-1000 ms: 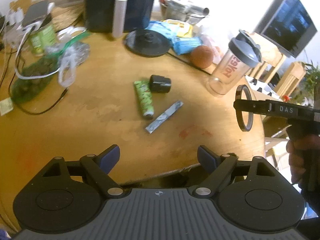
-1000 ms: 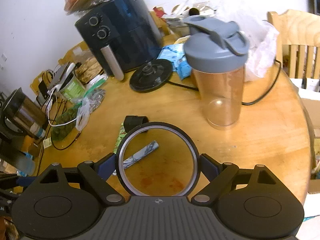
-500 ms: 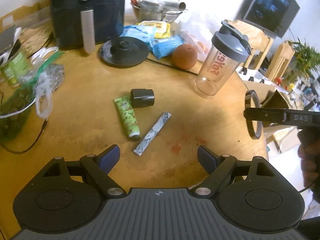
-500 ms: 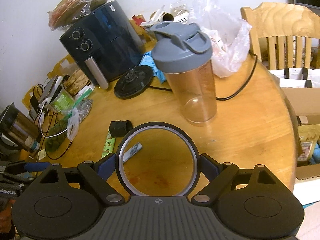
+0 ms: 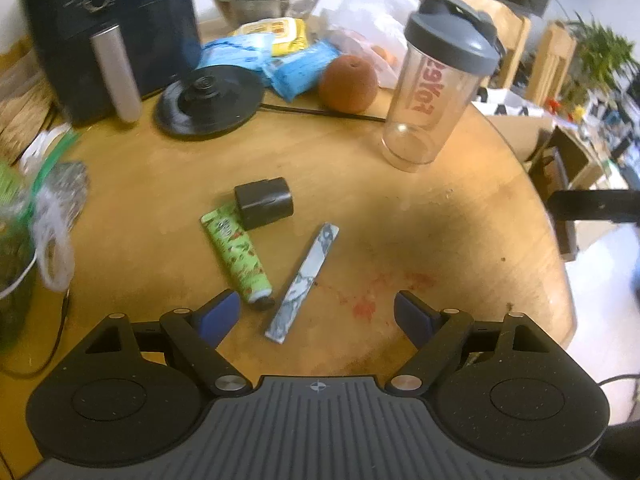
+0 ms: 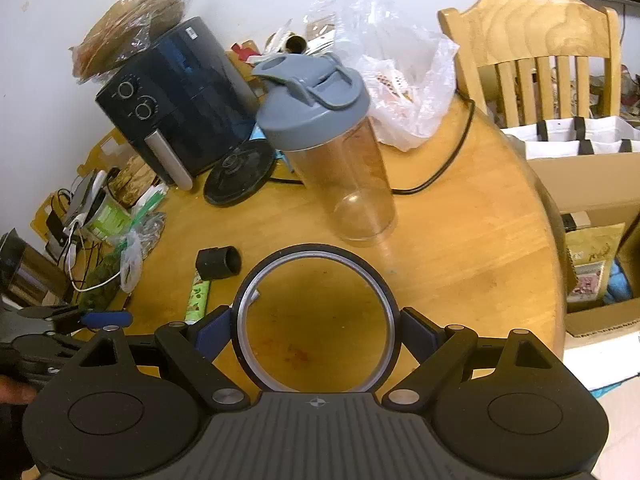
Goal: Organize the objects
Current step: 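Lift the tape ring with the right tool while the left tool moves toward the silver strip, then close the left tool on the silver foil strip while the right tool holds the ring, then lift the silver strip with the left tool and carry it to the box, then lower the silver strip into the cardboard box and open the left tool, then lower the tape ring into the cardboard box and open the right tool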
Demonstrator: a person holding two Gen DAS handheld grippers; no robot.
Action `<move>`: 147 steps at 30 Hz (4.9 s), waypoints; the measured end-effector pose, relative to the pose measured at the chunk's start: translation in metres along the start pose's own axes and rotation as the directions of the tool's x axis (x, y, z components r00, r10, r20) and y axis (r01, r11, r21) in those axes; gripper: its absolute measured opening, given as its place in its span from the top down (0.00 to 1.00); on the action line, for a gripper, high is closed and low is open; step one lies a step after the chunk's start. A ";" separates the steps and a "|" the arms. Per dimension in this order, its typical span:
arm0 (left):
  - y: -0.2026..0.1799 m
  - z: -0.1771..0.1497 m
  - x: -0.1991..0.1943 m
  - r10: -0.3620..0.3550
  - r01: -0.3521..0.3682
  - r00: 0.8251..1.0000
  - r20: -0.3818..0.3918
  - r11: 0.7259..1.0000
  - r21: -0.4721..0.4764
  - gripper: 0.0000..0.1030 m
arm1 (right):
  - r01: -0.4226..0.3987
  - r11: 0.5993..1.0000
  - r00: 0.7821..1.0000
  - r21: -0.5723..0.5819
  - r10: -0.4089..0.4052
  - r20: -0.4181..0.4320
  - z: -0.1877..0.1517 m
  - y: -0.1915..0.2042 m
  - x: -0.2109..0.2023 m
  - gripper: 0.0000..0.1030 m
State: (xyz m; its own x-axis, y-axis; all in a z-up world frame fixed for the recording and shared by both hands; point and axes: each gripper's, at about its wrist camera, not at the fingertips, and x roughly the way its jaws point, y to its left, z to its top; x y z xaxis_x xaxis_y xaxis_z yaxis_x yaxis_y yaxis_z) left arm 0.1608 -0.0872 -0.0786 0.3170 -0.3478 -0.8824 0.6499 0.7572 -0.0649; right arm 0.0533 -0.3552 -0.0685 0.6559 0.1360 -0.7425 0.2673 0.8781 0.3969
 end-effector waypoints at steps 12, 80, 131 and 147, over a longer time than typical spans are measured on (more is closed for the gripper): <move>-0.009 0.013 0.051 -0.009 0.016 0.999 -0.036 0.981 0.193 0.39 | 0.023 0.998 0.999 0.052 -0.024 0.021 -0.004 -0.013 -0.008 0.13; 0.017 -0.055 -0.088 -0.057 0.082 0.991 0.120 0.974 -0.211 0.85 | -0.129 0.975 0.991 -0.181 0.132 0.003 -0.016 0.057 -0.025 0.13; 0.020 -0.140 -0.138 0.102 -0.045 0.989 0.104 0.893 -0.449 0.46 | -0.245 0.890 0.969 -0.385 0.208 -0.136 -0.079 0.135 -0.046 0.13; 0.030 -0.148 -0.140 0.146 -0.088 0.986 0.078 0.860 -0.503 0.45 | -0.222 0.870 0.967 -0.441 0.140 -0.211 -0.088 0.148 -0.026 0.00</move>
State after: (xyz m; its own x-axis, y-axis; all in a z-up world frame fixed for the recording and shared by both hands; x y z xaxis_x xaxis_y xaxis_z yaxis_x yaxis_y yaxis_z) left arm 0.0337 0.0666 -0.0257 0.4617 -0.2752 -0.8432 0.1835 0.9597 -0.2128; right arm 0.0141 -0.1880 -0.0381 0.5233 0.3515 -0.7762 -0.2245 0.9356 0.2724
